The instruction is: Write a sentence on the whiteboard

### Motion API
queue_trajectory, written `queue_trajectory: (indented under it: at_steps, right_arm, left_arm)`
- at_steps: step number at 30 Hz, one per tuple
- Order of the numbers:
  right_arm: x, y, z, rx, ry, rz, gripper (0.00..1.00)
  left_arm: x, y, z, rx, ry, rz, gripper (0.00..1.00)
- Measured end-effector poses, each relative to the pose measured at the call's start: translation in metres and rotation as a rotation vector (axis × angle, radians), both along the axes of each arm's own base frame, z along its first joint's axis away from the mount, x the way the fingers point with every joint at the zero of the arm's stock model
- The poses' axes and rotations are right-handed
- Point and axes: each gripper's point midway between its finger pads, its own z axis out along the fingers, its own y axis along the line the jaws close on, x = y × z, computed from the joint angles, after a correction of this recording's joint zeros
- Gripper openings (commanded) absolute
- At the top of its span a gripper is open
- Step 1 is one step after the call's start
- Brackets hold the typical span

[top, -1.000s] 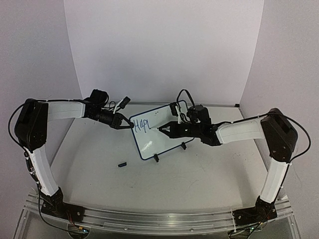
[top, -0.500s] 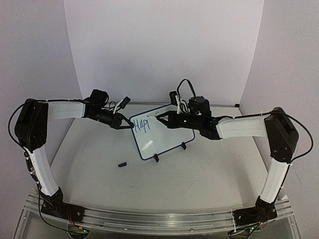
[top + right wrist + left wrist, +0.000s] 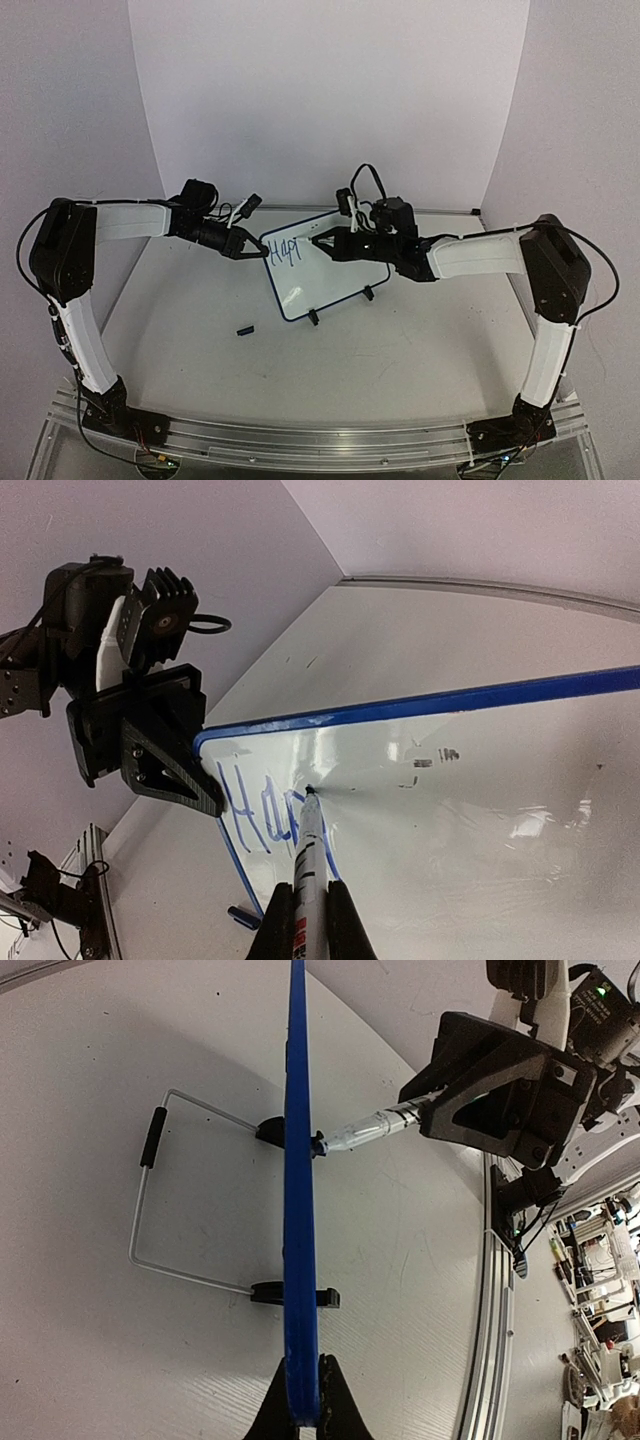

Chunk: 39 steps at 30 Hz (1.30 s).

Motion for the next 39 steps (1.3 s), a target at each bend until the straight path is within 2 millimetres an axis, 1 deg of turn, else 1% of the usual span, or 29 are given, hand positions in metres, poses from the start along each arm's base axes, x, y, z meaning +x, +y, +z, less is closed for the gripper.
queue_trajectory:
  at_steps: [5,15,25,39]
  right_arm:
    - [0.003,-0.002,0.000,-0.005,-0.006,-0.026,0.00]
    - [0.005,-0.014,-0.001,-0.020,-0.018,-0.086,0.00]
    - [0.001,-0.012,-0.001,-0.013,-0.010,-0.054,0.00]
    - [-0.008,-0.007,-0.008,-0.017,0.021,0.003,0.00]
  left_arm:
    - [0.000,0.000,0.000,0.001,0.005,0.004,0.00]
    - [0.000,0.000,0.000,0.001,0.004,0.004,0.00]
    - [0.000,0.000,0.000,0.001,0.002,0.002,0.00]
    - [-0.002,-0.001,0.001,0.008,-0.005,-0.001,0.00]
